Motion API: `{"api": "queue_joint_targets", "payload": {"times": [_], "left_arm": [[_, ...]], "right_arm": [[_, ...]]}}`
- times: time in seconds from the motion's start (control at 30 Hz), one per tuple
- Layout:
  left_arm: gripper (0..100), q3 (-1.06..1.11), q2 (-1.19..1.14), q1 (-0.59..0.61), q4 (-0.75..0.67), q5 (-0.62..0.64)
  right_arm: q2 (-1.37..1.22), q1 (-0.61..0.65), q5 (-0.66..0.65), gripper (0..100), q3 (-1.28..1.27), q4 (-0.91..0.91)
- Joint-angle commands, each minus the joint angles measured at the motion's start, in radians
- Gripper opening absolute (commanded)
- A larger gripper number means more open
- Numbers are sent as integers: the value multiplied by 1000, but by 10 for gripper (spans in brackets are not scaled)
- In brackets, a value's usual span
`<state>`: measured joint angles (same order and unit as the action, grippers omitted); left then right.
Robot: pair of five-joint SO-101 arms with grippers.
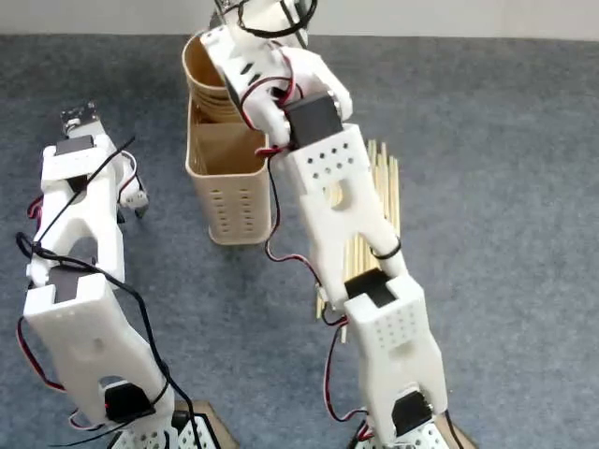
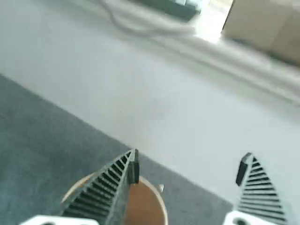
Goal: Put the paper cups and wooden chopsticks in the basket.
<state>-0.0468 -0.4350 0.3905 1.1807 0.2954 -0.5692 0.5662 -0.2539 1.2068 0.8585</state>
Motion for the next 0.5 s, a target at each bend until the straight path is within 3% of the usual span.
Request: {"api": "queue_joint_targets", "payload": {"times": [0.0,0.1,0.2,0.37,0.47], "left_arm": [[130,-7,12,-21,-11,11],[130,-5,10,-21,-11,11],[131,-5,10,-21,-11,11],[131,-7,10,-25,-11,11],[131,-5,10,-31,-8,11]], "right_arm": [[48,-1,-14,317,4,-42],[50,-7,-14,314,1,68],[59,-28,-14,287,13,414],[139,-31,-14,23,239,868],[225,-64,-11,15,380,909]]}}
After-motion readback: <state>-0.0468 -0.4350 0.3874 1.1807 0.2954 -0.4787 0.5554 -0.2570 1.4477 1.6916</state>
